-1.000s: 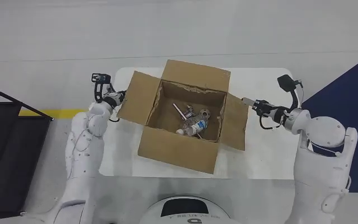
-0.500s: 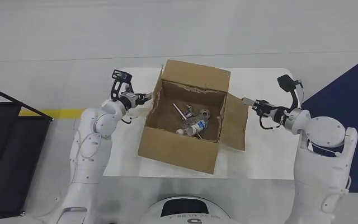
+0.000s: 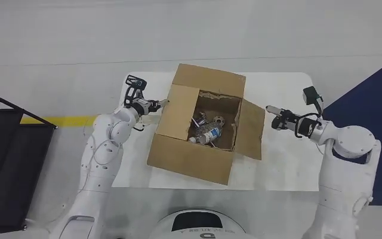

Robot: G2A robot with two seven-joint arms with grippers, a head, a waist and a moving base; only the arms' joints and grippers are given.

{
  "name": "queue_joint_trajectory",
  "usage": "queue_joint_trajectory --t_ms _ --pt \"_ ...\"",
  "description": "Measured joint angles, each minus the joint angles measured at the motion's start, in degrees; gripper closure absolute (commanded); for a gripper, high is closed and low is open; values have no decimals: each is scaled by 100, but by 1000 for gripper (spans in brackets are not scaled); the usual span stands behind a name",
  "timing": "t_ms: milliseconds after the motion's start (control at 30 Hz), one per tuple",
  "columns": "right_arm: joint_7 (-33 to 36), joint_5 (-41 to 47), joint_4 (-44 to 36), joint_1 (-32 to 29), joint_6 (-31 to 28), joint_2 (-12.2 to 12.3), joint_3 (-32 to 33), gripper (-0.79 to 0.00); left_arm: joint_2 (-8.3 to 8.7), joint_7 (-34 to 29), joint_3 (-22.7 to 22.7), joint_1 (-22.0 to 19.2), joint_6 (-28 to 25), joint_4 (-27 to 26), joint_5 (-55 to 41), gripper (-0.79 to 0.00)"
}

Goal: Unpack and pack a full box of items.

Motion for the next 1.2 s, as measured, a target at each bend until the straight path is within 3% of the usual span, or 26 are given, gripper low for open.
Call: queue_joint_trajectory --t_ms 133,300,367,467,667,767,833,967,1200 --pt "359 82 1340 461 -337 128 -94 -785 4 68 81 -2 57 43 -58 -785" --pt "-209 -998 2223 890 -307 226 -432 -785 19 80 152 -24 100 68 -42 -785" --pt "-78 -1083 2525 1017 -507 258 -389 -785 25 80 190 -30 119 62 -30 -785" --pt "598 -133 2990 1150 -708 328 -462 -785 32 86 238 -15 136 40 -45 -785" --pt "638 3772 2894 924 -518 646 -1189 -785 50 151 271 38 124 33 -132 -785" --pt "638 4907 2896 921 -512 652 -1180 -785 52 153 269 39 122 34 -134 -785" --pt "638 5003 2902 925 -515 649 -1172 -785 52 153 268 39 123 34 -133 -785" --pt "639 4173 2902 924 -516 649 -1173 -785 52 153 269 38 124 34 -132 -785" --pt "639 4137 2901 924 -516 649 -1173 -785 52 152 269 38 124 34 -132 -785"
